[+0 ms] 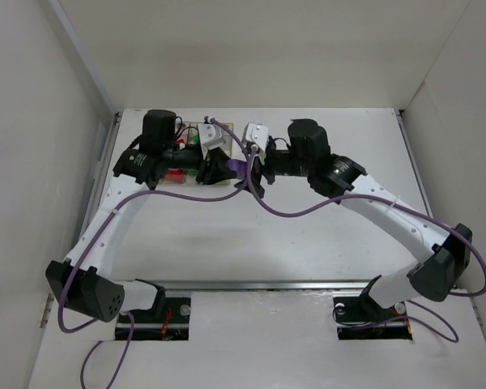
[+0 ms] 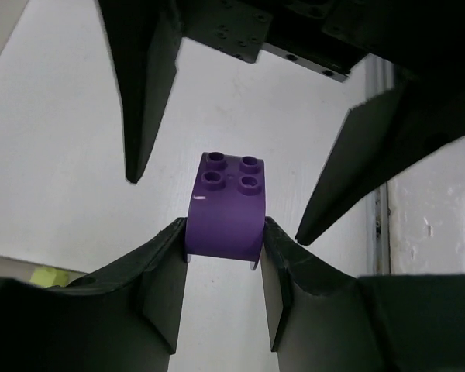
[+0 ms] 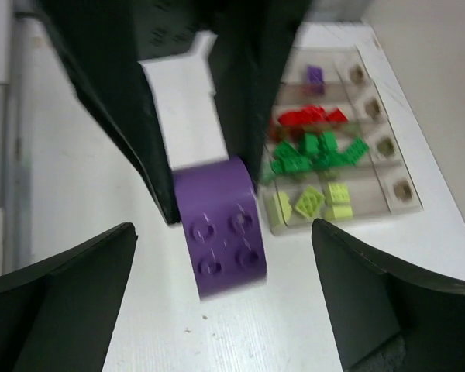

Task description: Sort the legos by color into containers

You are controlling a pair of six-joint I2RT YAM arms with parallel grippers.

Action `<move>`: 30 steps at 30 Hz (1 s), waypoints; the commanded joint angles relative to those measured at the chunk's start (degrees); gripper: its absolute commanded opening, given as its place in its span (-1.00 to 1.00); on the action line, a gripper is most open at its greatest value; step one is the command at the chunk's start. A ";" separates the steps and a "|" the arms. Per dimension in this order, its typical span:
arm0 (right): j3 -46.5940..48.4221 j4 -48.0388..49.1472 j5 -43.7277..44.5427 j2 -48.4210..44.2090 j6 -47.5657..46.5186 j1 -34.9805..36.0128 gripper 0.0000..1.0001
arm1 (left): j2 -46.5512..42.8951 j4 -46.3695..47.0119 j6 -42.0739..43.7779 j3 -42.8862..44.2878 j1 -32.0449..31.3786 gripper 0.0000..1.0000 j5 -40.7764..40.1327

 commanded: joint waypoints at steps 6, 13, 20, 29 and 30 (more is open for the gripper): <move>-6.40 11.18 29.51 0.64 20.16 -1.83 1.00 | -0.46 27.33 -28.48 -11.02 9.82 -1.00 -34.77; -11.32 14.96 34.63 -1.54 23.08 -2.35 1.00 | 12.00 35.60 -28.15 -6.90 21.60 -1.00 -50.65; -13.26 14.96 36.21 -3.22 22.02 -2.35 1.00 | 26.61 32.27 -16.11 0.75 27.15 -1.00 -43.09; -13.79 14.96 38.05 -6.03 20.97 -2.35 1.00 | 30.84 32.78 -10.56 -0.30 29.18 -0.45 -43.70; -13.79 14.96 38.58 -7.86 20.97 -2.35 1.00 | 29.71 32.79 -9.95 -0.30 29.70 0.44 -43.70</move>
